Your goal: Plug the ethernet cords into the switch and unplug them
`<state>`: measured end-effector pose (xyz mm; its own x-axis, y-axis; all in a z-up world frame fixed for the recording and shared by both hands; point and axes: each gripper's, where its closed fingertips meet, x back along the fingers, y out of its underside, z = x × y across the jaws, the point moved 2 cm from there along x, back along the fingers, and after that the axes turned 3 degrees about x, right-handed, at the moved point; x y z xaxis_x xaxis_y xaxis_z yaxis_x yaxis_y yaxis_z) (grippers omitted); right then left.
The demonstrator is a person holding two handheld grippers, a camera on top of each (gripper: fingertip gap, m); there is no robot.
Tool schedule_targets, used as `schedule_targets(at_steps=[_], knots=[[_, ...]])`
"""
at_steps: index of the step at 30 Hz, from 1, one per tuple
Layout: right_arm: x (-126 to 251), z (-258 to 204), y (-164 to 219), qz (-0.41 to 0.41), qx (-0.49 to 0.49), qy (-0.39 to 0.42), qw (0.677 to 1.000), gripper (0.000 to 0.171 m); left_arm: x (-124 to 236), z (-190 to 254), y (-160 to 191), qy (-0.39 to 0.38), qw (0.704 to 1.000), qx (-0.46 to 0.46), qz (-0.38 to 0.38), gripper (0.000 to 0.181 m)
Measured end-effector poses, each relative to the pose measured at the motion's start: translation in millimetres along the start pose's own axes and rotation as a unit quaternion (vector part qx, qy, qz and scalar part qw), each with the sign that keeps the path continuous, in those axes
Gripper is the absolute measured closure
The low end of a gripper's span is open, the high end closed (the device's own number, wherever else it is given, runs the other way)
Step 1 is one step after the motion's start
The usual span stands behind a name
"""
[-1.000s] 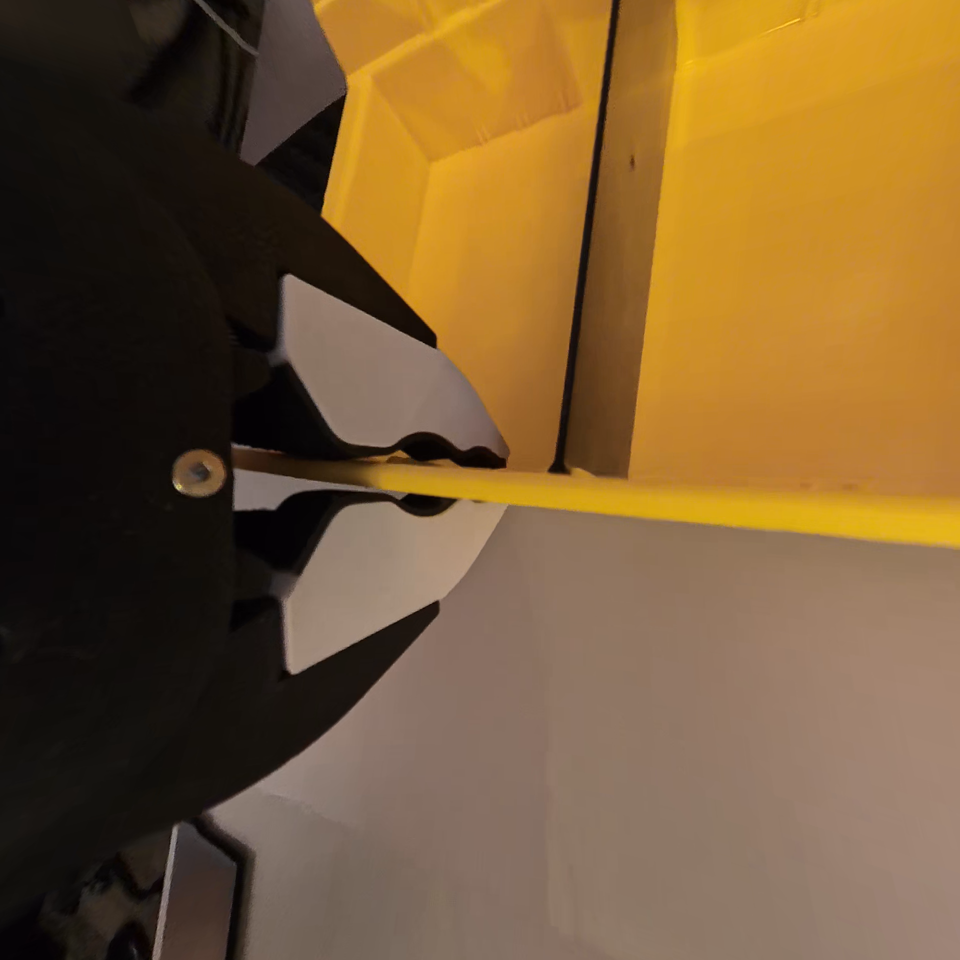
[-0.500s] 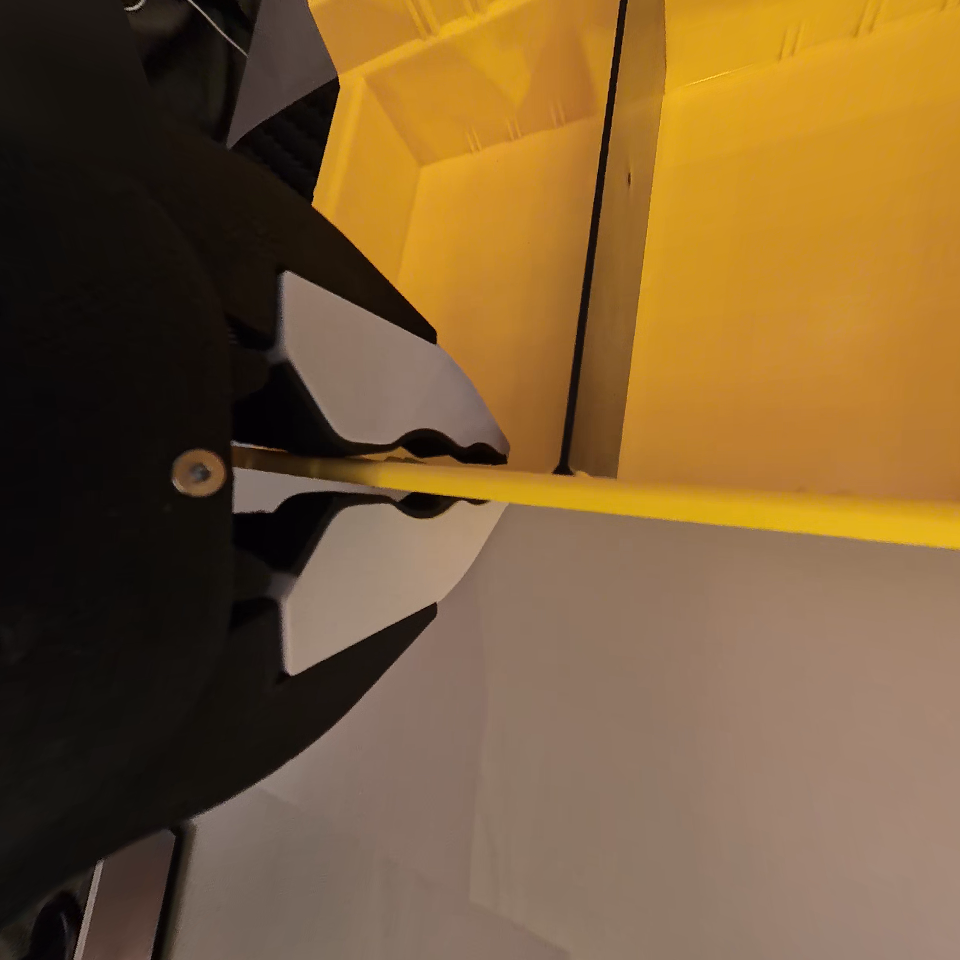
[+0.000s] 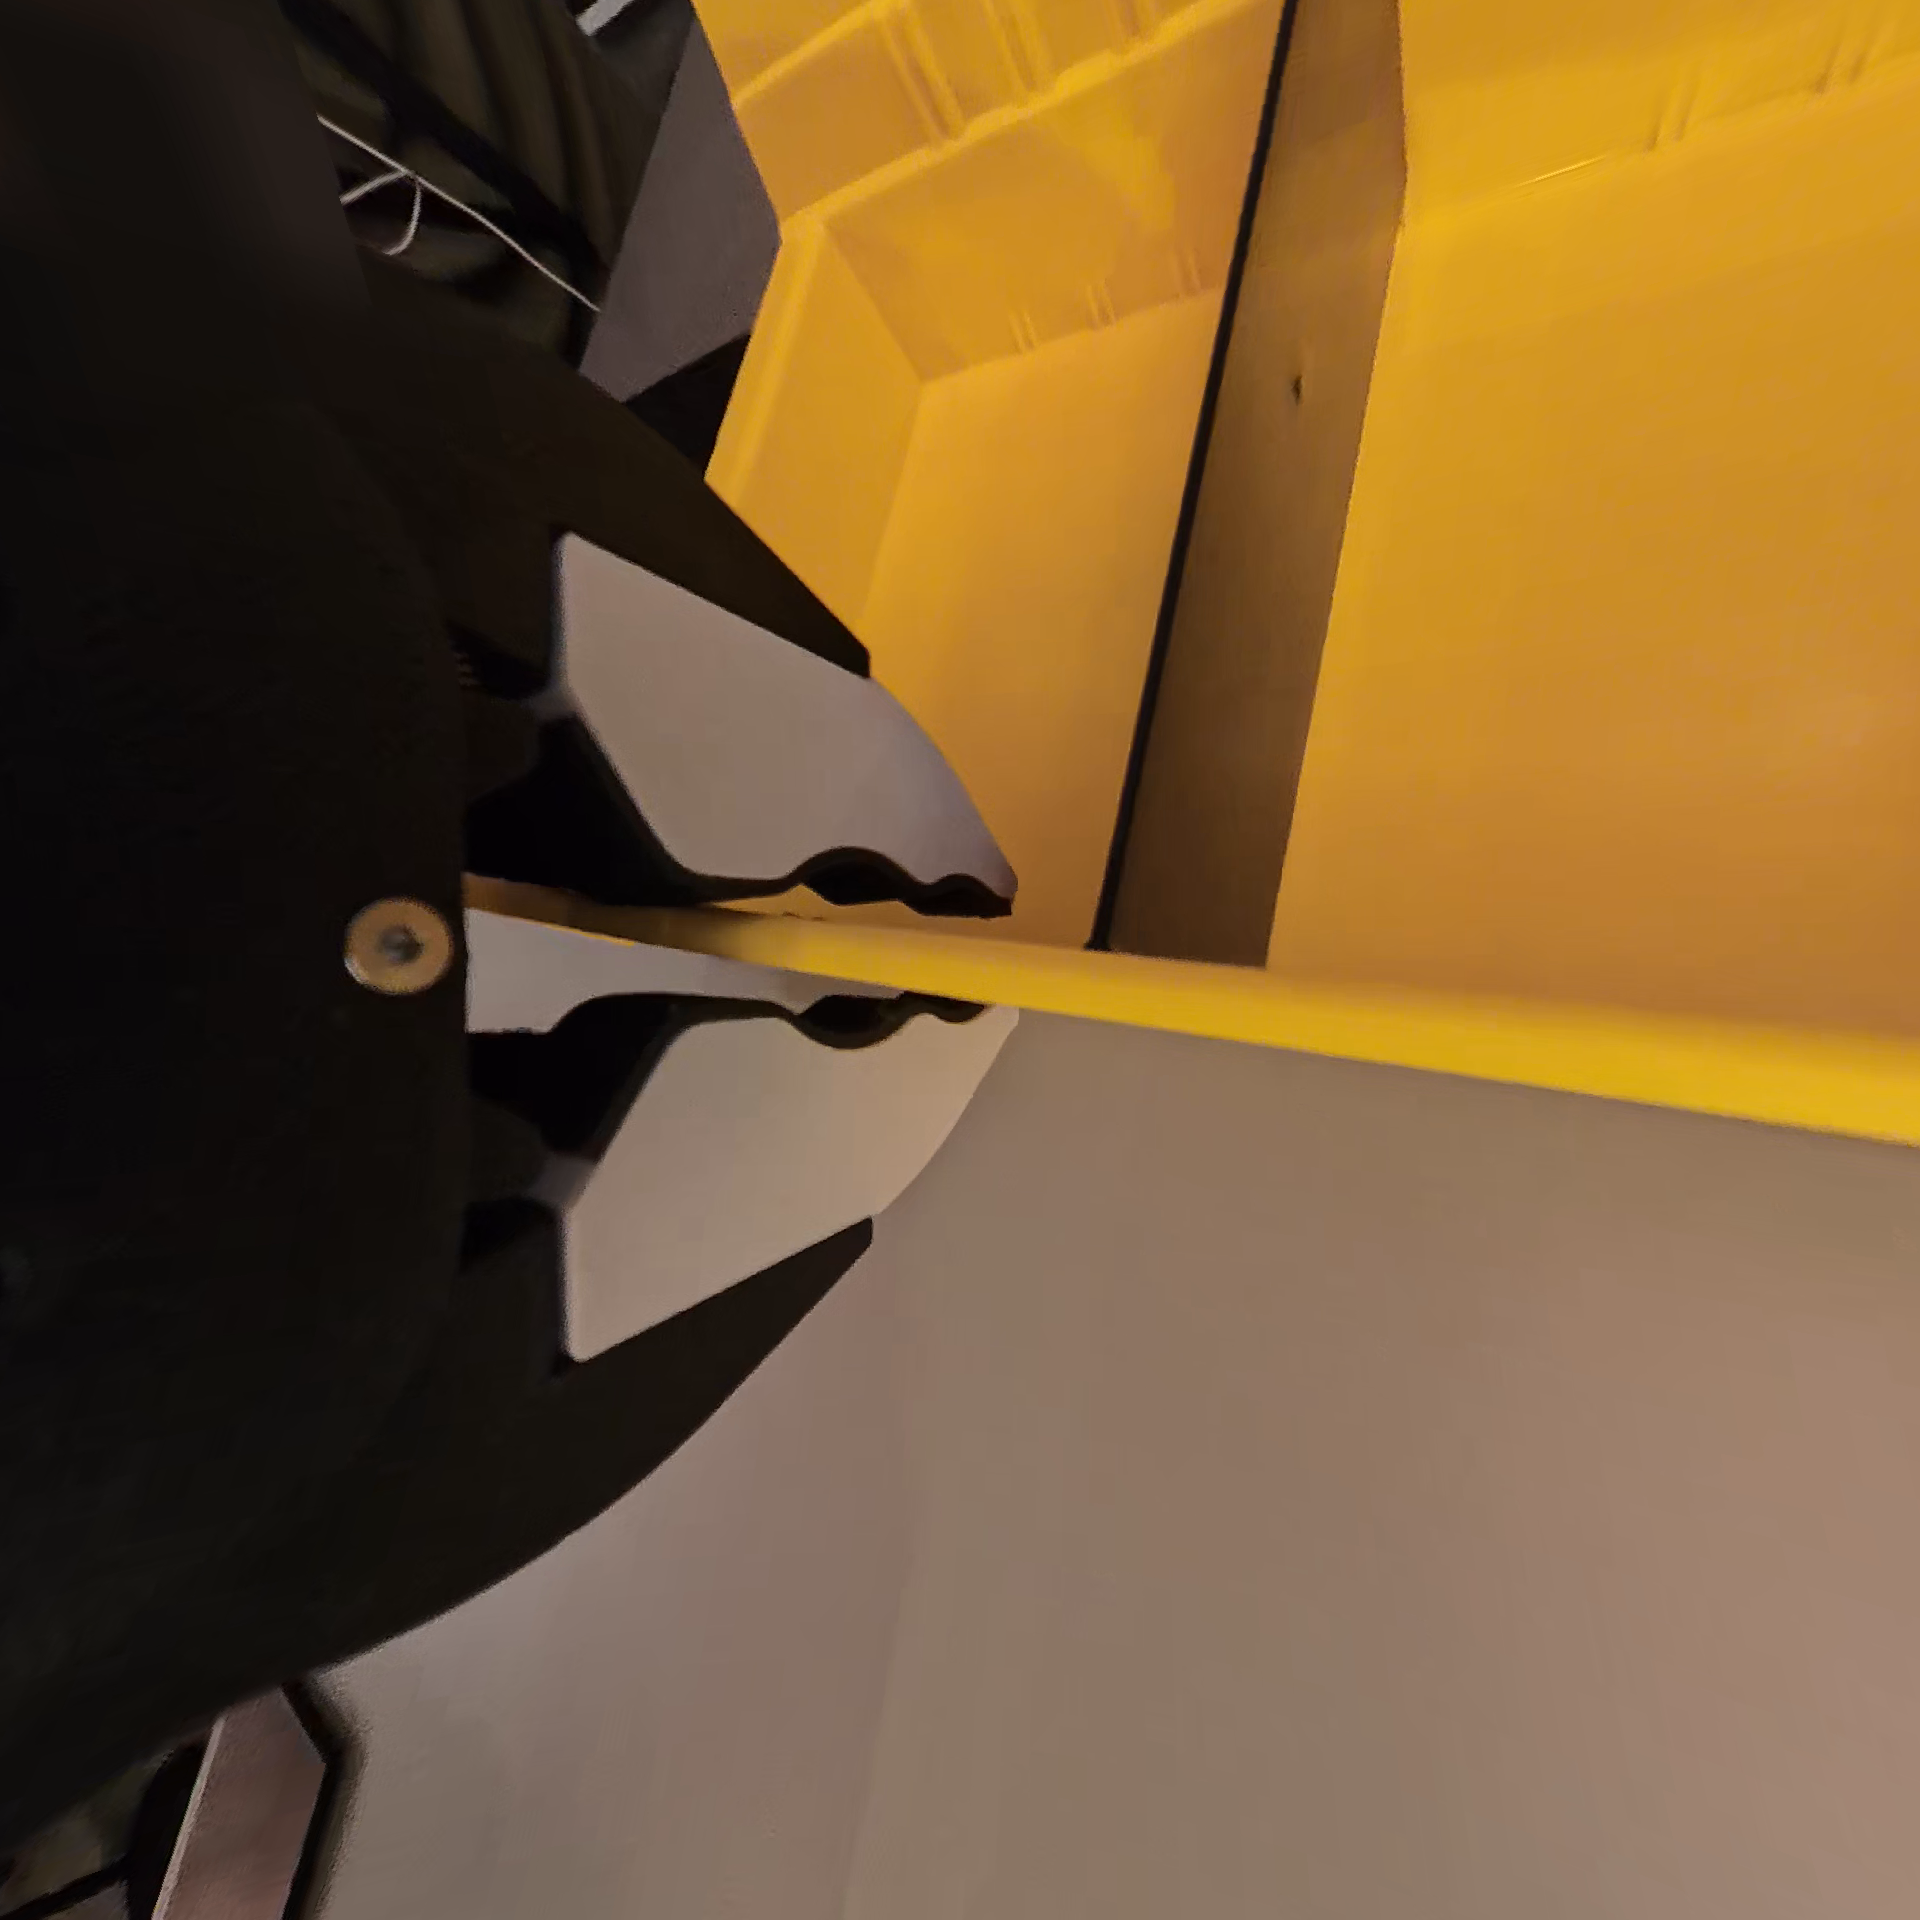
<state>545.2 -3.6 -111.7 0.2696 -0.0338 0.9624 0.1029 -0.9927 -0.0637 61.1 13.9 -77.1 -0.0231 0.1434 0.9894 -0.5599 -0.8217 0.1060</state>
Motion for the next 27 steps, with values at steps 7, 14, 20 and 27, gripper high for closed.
schedule_targets(at_steps=[7, 14, 20, 27], knots=[[-15.5, -54.2, -23.0, -0.046, 0.039, 0.002, 0.998, 0.159, 5.3, -88.7, 35.3, 0.004, 0.995, 0.065, 0.069, 0.176], [-29.3, -99.1, -38.7, -0.07, 0.094, 0.025, 0.993, 0.162, 6.5, -184.2, 111.3, 0.009, 0.972, 0.185, 0.142, 0.177], [-28.8, -97.7, -37.1, -0.075, 0.095, 0.022, 0.992, 0.162, 5.2, -219.8, 160.8, 0.026, 0.955, 0.24, 0.172, 0.177], [-20.9, -69.6, -28.6, -0.065, 0.028, 0.017, 0.997, 0.162, 5.0, -234.0, 178.5, 0.03, 0.947, 0.249, 0.201, 0.175]])
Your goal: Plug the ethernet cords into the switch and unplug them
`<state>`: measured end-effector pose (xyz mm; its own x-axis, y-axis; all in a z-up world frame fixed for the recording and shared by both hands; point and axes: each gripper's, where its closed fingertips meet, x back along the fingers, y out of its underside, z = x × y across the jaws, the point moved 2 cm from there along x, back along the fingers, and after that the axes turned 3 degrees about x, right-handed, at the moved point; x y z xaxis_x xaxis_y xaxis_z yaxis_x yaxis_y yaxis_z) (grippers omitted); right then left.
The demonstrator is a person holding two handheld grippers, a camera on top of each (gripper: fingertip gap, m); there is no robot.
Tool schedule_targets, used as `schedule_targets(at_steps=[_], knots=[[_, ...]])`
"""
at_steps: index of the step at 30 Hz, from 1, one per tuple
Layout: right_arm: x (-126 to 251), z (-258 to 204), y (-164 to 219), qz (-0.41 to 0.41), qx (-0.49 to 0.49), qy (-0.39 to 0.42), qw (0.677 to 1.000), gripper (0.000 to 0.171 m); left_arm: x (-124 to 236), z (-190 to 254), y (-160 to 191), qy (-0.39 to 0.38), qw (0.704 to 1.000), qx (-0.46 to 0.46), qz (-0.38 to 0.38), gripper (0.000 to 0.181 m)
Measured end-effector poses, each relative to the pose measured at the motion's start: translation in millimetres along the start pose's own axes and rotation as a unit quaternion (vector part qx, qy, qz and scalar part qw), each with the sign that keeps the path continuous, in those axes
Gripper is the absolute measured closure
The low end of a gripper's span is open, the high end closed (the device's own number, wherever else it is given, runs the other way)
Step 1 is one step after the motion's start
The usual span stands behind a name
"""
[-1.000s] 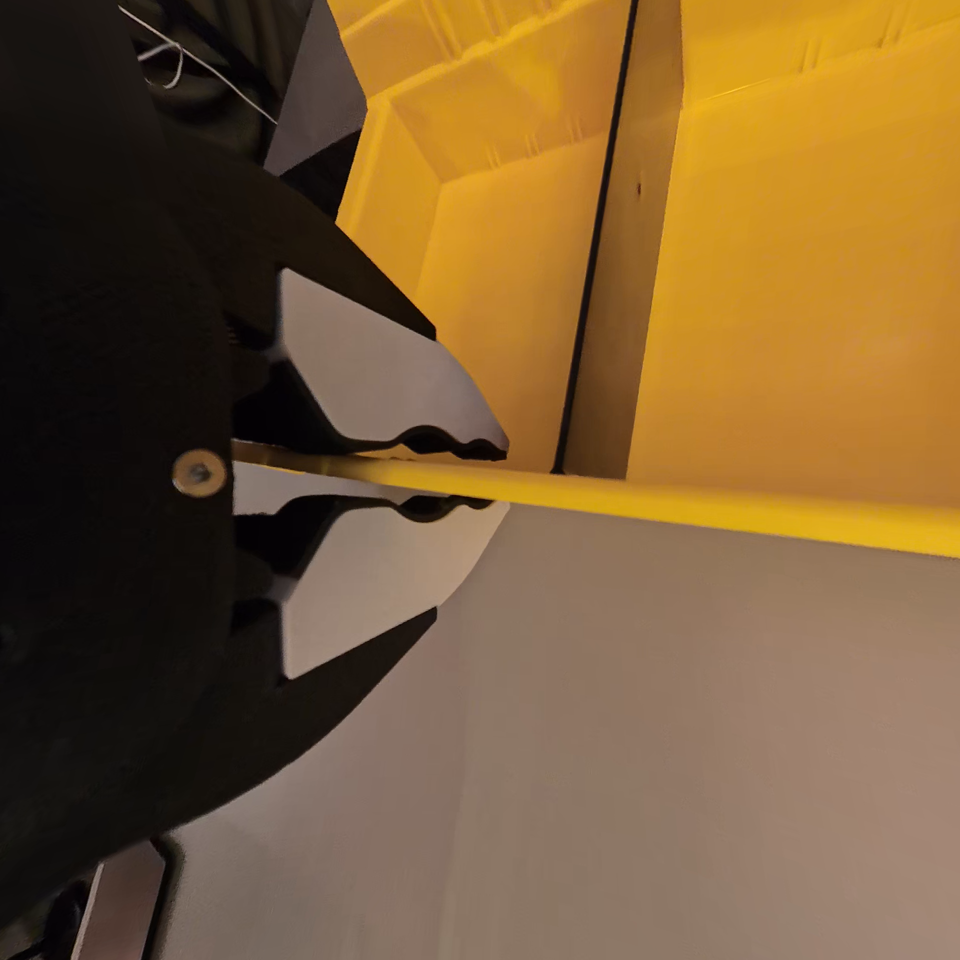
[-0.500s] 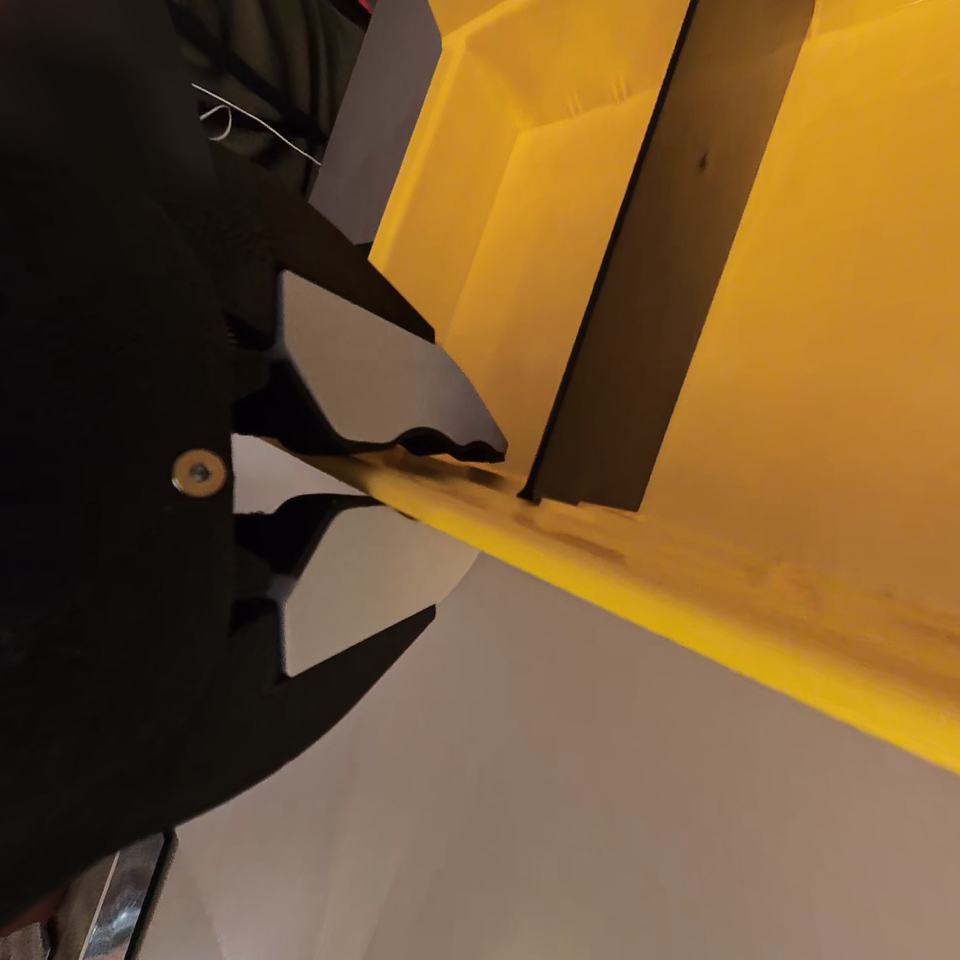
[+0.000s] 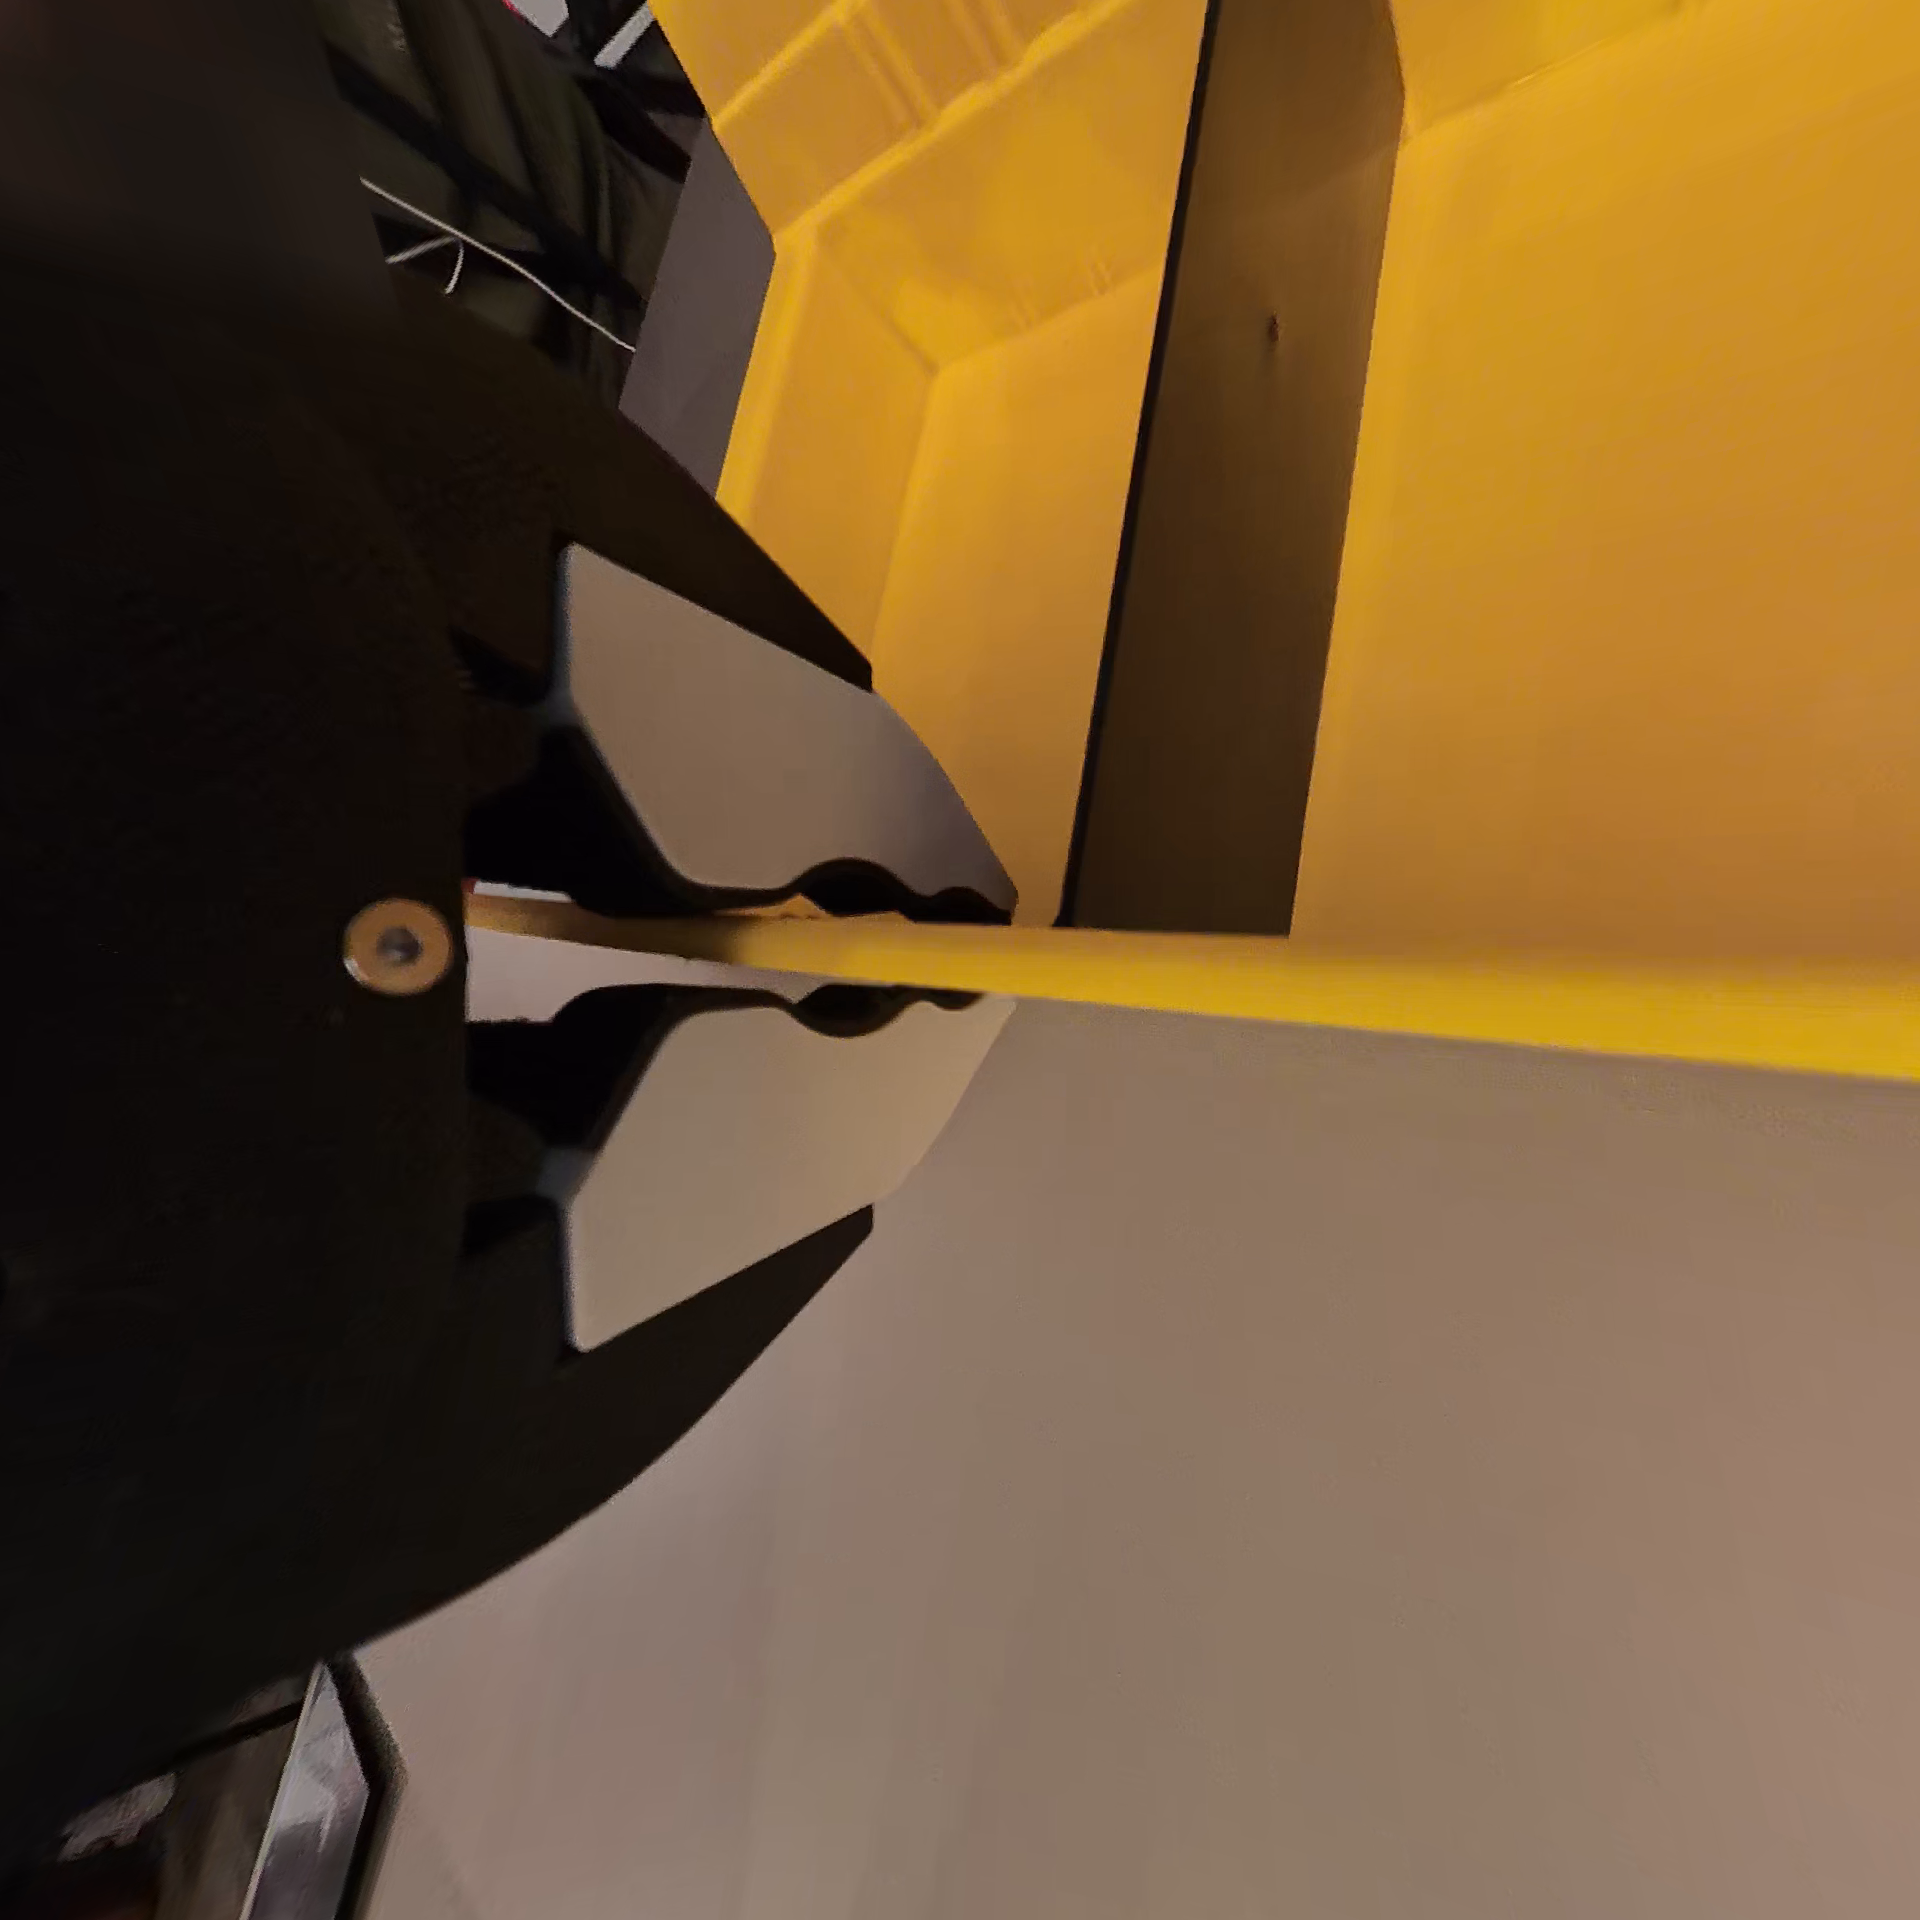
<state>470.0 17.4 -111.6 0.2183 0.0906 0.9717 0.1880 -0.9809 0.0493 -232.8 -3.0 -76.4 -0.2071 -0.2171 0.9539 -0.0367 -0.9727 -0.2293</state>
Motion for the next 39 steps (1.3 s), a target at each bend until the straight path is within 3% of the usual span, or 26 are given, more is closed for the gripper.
schedule_targets(at_steps=[28, 36, 39], knots=[[2.1, 11.4, 5.6, -0.003, -0.019, 0.0, 1.0, 0.162, -14.6, -9.8, 3.0, 0.007, 1.0, -0.022, -0.014, 0.173], [2.5, 13.5, 11.5, -0.015, -0.032, 0.017, 0.999, 0.164, -11.9, -5.4, 3.5, 0.062, 0.998, 0.007, 0.018, 0.166], [3.5, 13.5, 16.8, -0.029, -0.036, 0.018, 0.999, 0.156, -9.4, -2.8, 5.2, 0.085, 0.996, -0.007, 0.028, 0.16]])
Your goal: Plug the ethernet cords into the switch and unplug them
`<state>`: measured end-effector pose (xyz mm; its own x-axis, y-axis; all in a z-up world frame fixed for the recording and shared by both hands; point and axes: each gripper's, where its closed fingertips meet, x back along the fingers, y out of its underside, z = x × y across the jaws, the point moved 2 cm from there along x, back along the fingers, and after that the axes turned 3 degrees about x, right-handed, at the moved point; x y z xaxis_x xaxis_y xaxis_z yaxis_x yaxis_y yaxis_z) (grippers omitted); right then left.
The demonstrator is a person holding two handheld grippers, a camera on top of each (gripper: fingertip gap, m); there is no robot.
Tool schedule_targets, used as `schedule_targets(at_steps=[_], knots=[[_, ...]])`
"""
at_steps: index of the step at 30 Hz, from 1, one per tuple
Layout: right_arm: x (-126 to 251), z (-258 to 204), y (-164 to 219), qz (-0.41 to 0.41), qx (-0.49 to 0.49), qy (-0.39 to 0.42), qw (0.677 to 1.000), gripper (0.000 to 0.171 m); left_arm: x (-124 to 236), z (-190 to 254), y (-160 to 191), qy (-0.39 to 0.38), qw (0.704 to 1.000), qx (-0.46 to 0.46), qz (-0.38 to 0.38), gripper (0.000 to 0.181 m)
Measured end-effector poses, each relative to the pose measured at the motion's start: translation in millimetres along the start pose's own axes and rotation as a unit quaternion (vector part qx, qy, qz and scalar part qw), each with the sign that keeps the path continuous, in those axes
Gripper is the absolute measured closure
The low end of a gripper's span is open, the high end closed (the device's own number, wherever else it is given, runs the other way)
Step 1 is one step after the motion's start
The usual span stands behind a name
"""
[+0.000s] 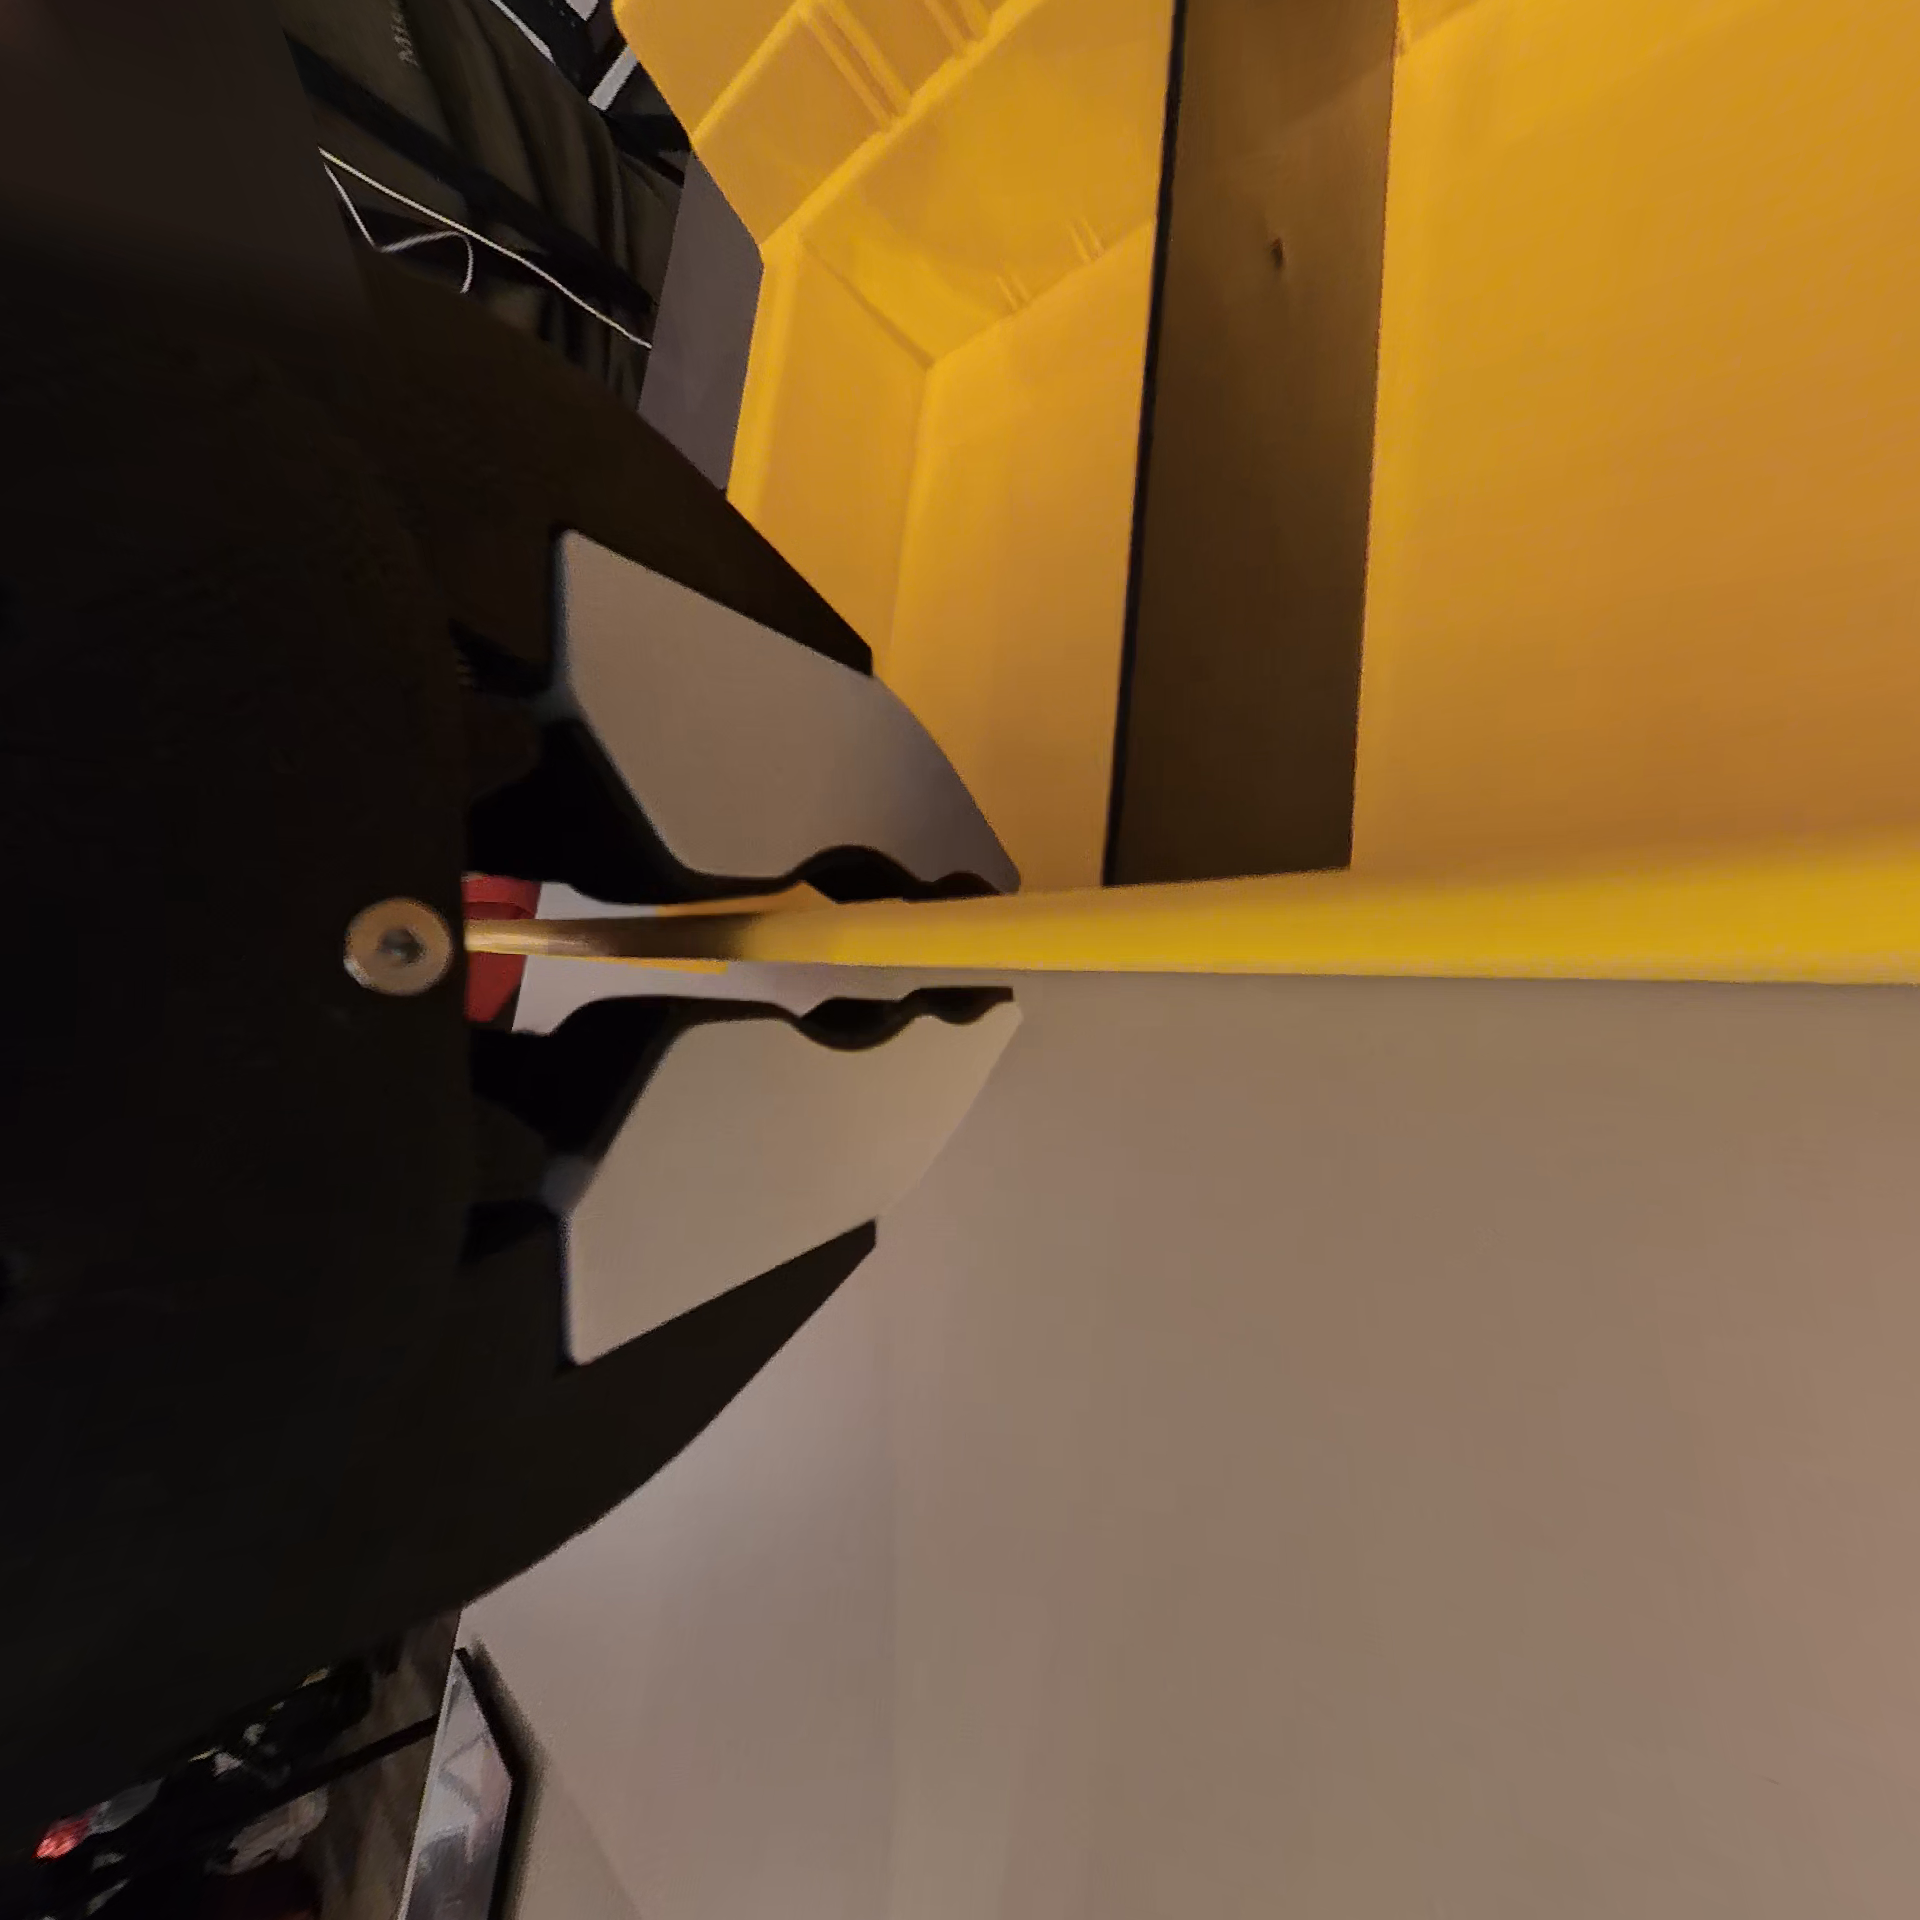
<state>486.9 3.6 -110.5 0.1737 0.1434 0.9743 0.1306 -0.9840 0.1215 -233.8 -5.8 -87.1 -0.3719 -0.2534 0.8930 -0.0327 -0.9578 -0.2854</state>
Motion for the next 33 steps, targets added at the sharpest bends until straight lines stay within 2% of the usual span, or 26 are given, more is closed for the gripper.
schedule_targets(at_steps=[4, 8, 11, 14, 17, 19, 21, 24, 26, 28, 31, 33], knots=[[10.6, 0.2, -0.1, 0.025, 0.01, 0.008, 1.0, 0.155, 11.6, 2.3, -5.0, 0.034, 0.998, 0.004, 0.05, 0.158], [37.0, -0.8, 2.3, 0.081, 0.008, 0.022, 0.996, 0.153, 46.9, 10.8, -27.1, 0.087, 0.984, -0.01, 0.155, 0.158], [68.9, -7.3, 9.9, 0.149, 0.012, 0.046, 0.988, 0.153, 83.1, 17.0, -46.2, 0.082, 0.966, -0.07, 0.234, 0.157], [113.1, -20.2, 12.3, 0.255, 0.028, 0.085, 0.963, 0.153, 110.9, 26.8, -60.1, 0.053, 0.939, -0.164, 0.297, 0.154], [168.8, -40.5, 4.3, 0.4, 0.059, 0.143, 0.903, 0.153, 120.6, 47.3, -72.2, 0.049, 0.914, -0.221, 0.336, 0.115], [205.5, -66.3, -2.9, 0.505, 0.112, 0.162, 0.841, 0.153, 112.2, 67.3, -73.1, 0.062, 0.91, -0.266, 0.313, 0.103], [236.8, -92.3, -4.4, 0.598, 0.161, 0.18, 0.764, 0.143, 96.1, 77.9, -73.8, 0.025, 0.908, -0.323, 0.264, 0.1], [257.7, -127.1, 1.5, 0.681, 0.222, 0.198, 0.669, 0.141, 66.5, 86.5, -78.3, -0.074, 0.879, -0.435, 0.183, 0.115], [261.6, -144.1, 5.8, 0.709, 0.248, 0.215, 0.624, 0.143, 45.0, 94.3, -87.8, -0.112, 0.85, -0.49, 0.157, 0.125], [257.9, -158.8, 6.8, 0.713, 0.273, 0.218, 0.608, 0.15, 19.8, 101.4, -95.3, -0.118, 0.833, -0.528, 0.111, 0.123], [246.8, -174.7, 6.8, 0.701, 0.304, 0.185, 0.617, 0.161, -15.4, 100.3, -100.1, -0.137, 0.802, -0.581, 0.016, 0.107], [242.7, -179.4, 7.7, 0.697, 0.317, 0.163, 0.622, 0.161, -34.0, 95.4, -98.4, -0.15, 0.776, -0.611, -0.044, 0.098]])
